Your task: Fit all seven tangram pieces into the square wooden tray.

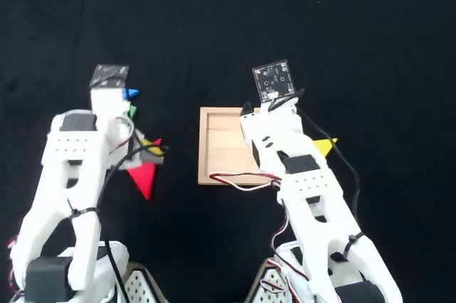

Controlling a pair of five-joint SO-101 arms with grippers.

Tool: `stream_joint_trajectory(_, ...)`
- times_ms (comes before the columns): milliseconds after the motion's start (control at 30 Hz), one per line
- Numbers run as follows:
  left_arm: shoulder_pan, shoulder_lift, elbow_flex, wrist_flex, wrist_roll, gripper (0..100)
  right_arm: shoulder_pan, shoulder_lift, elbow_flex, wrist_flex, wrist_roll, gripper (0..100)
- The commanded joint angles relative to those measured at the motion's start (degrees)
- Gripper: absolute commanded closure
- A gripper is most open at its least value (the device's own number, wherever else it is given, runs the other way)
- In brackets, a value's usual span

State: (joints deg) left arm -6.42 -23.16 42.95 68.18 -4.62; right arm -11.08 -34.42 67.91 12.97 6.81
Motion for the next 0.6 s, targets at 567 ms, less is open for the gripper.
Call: stream_joint_trajectory(567, -2.24, 27.52, -10.24, -9.23, -6.68, 58, -0.70, 0.48, -0.22, -1.32, 0.00, 80.8)
